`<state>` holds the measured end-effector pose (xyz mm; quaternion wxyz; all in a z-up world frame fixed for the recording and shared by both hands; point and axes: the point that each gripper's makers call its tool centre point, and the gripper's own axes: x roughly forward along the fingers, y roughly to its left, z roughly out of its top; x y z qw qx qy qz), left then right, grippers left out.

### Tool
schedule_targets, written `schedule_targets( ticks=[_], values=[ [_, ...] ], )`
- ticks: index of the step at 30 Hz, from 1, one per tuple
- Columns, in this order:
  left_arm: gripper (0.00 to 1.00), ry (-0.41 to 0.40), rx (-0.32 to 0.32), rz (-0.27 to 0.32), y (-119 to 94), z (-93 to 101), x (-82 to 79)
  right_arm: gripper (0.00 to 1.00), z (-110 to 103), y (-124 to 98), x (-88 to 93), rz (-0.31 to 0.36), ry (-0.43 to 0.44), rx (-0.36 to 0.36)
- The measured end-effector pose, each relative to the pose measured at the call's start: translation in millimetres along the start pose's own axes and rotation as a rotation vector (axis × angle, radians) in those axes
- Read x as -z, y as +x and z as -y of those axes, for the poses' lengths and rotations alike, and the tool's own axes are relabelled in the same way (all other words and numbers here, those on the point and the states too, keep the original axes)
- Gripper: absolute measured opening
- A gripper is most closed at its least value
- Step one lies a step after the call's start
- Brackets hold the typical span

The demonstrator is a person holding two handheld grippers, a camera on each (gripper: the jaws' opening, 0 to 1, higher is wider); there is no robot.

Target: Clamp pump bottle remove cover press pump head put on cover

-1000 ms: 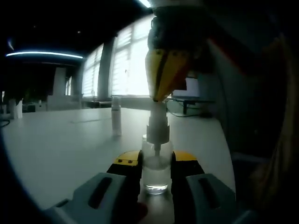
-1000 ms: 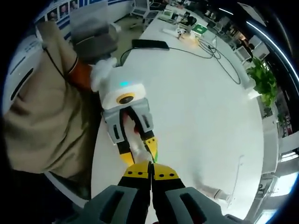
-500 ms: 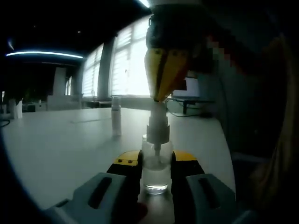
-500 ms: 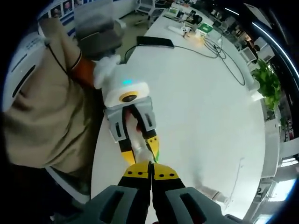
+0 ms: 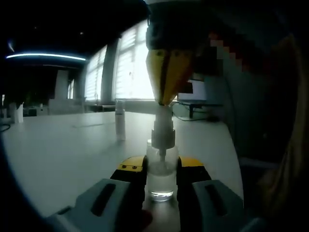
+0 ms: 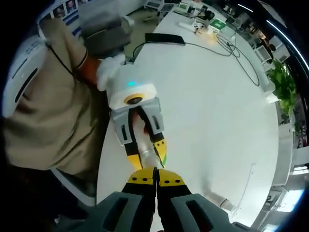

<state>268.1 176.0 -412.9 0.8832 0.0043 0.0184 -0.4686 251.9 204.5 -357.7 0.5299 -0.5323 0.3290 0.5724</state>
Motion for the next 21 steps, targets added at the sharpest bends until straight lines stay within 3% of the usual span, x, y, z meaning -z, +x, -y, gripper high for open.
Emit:
schedule_targets(
  ticks=[21],
  values=[
    [0.15,-0.008,-0.003,-0.001,0.7,-1.0,0.4,0.0,-1.6,1.2,-0.5,-0.042,-0.046,-0.023]
  ],
)
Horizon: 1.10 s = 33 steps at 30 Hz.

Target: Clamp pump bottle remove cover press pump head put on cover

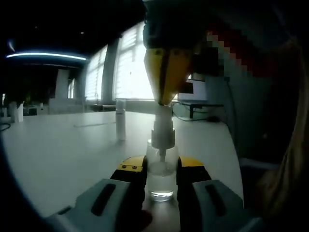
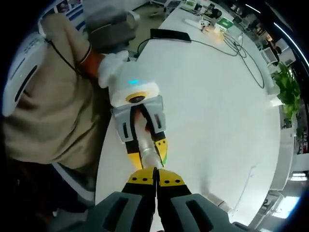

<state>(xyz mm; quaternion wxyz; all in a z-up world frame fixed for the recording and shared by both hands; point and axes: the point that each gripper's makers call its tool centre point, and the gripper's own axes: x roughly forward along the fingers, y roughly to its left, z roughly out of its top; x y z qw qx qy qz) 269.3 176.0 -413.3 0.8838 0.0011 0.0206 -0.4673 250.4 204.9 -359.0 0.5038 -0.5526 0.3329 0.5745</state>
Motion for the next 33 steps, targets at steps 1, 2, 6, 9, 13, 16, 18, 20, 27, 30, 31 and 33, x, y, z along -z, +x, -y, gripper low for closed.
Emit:
schedule_targets(
  ticks=[1,2,6,9,13,16,18,20,27,30,31,33],
  values=[
    [0.15,-0.001,0.0,0.0,0.0,-0.3,0.1,0.0,0.0,0.0,-0.1,0.0,-0.003,0.002],
    [0.15,-0.002,-0.001,0.0,0.1,-0.6,0.0,0.0,0.4,-0.1,0.1,-0.001,-0.001,0.004],
    [0.15,-0.007,-0.003,0.0,-0.1,1.4,-0.9,0.0,0.2,0.1,-0.5,-0.001,0.009,0.008],
    [0.15,-0.005,-0.003,0.0,-0.1,2.4,-0.7,0.0,-0.8,0.3,-0.3,-0.002,0.014,0.003],
    [0.15,0.002,-0.003,0.0,-0.2,5.4,-1.5,0.0,-2.6,0.3,0.3,-0.009,0.02,0.003],
    [0.15,0.0,-0.002,-0.001,0.0,5.7,-1.7,0.0,-3.0,0.4,0.2,-0.012,0.02,0.005],
    [0.15,0.001,-0.002,-0.001,0.0,6.0,-1.7,0.0,-3.4,0.4,0.3,-0.014,0.017,0.005],
    [0.15,0.001,-0.002,-0.001,0.2,6.1,-1.8,0.0,-3.3,0.4,0.5,-0.016,0.018,0.005],
    [0.15,0.001,-0.002,-0.001,0.3,5.1,-1.8,0.0,-2.8,0.7,0.5,-0.023,0.027,0.007],
    [0.15,0.004,-0.002,-0.002,0.2,5.2,-1.9,0.0,-3.0,0.7,0.3,-0.027,0.023,0.007],
    [0.15,0.005,-0.002,-0.002,0.0,4.8,-1.8,0.0,-3.0,0.7,0.3,-0.027,0.021,0.007],
    [0.15,0.005,-0.002,-0.002,-0.2,4.2,-1.8,0.0,-2.8,0.8,0.4,-0.029,0.025,0.007]
  ],
)
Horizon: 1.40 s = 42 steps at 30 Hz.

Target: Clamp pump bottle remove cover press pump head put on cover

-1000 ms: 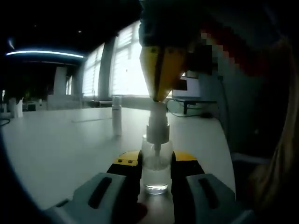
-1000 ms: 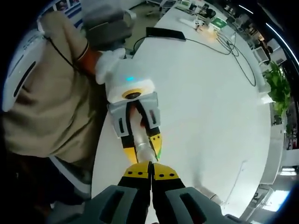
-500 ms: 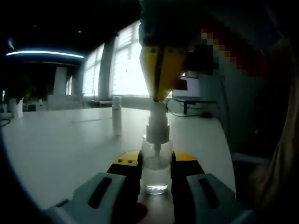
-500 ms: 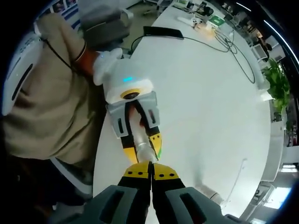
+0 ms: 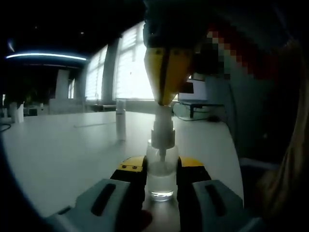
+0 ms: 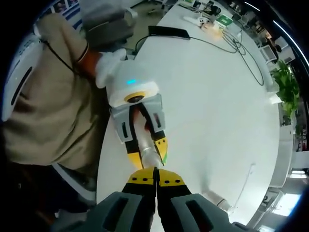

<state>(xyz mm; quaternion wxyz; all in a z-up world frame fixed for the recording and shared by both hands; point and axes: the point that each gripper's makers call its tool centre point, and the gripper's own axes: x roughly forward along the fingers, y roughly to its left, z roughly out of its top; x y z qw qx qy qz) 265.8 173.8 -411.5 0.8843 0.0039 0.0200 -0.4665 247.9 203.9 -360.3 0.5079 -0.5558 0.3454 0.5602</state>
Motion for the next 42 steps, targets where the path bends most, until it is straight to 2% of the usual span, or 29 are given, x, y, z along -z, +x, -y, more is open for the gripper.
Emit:
schedule_targets(
  ticks=[31,35,42],
  values=[
    [0.15,-0.002,0.003,-0.002,0.4,-0.5,0.7,0.0,0.1,0.6,1.2,-0.016,0.003,-0.012],
    [0.15,0.003,0.003,-0.001,0.5,0.2,0.5,0.0,-2.1,8.1,2.4,-0.035,-0.005,-0.018],
    [0.15,0.002,0.002,-0.002,-0.3,1.7,0.3,0.0,-1.6,6.2,2.3,-0.053,0.004,-0.016]
  ],
)
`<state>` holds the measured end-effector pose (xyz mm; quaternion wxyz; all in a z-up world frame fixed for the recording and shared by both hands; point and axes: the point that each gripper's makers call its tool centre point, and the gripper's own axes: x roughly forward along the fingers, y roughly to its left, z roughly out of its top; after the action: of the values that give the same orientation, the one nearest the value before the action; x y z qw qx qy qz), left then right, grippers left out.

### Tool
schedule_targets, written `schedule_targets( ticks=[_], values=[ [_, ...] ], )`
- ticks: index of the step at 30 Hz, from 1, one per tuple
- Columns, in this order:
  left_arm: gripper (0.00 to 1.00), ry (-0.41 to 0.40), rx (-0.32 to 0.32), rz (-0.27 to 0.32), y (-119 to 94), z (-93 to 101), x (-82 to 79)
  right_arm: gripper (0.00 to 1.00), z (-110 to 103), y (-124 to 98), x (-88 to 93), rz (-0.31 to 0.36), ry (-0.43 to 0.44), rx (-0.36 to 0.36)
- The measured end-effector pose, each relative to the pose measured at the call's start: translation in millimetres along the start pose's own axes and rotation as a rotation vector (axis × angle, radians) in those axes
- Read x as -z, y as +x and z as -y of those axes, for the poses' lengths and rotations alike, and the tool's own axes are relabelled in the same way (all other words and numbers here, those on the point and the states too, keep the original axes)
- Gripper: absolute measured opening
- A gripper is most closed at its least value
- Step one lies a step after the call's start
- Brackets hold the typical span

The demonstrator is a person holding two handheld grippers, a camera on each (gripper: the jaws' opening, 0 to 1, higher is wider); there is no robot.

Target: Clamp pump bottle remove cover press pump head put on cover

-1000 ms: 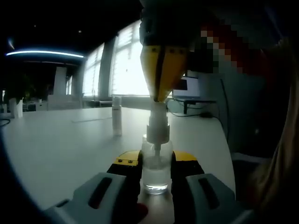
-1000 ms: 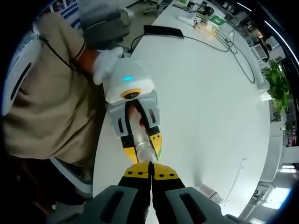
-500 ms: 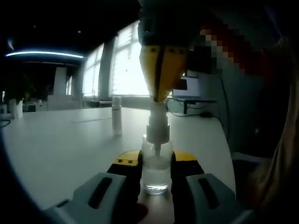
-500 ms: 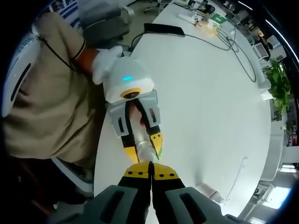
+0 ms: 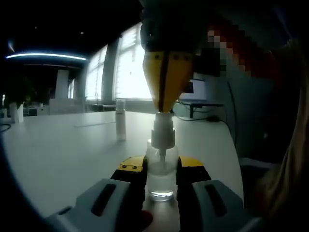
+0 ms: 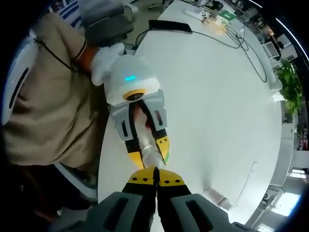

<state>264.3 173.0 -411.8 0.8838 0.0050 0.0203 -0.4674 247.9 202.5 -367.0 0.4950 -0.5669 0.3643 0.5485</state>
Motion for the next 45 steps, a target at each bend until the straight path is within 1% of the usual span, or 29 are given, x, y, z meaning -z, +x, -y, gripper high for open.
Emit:
schedule_targets(
  ticks=[6,13,18,23,33,45],
  values=[
    [0.15,0.0,-0.001,0.0,-0.1,0.1,0.0,0.0,0.7,0.5,0.1,-0.007,0.016,-0.014],
    [0.15,0.001,-0.001,0.0,-0.2,-0.9,0.3,0.0,0.2,0.2,0.2,-0.026,0.008,0.009],
    [0.15,0.002,-0.002,0.0,0.0,-1.5,0.4,0.0,0.8,-0.8,1.0,-0.009,0.018,0.02],
    [0.15,0.0,0.0,0.0,0.1,-1.6,0.6,0.0,1.1,-5.3,0.5,0.003,0.0,0.038],
    [0.15,-0.001,0.001,0.0,0.5,-1.6,0.5,0.0,2.4,-7.0,-0.2,0.018,0.001,0.04],
    [0.15,0.001,0.001,0.0,0.8,-1.7,0.3,0.0,1.8,-6.9,0.1,0.006,-0.007,0.049]
  ],
)
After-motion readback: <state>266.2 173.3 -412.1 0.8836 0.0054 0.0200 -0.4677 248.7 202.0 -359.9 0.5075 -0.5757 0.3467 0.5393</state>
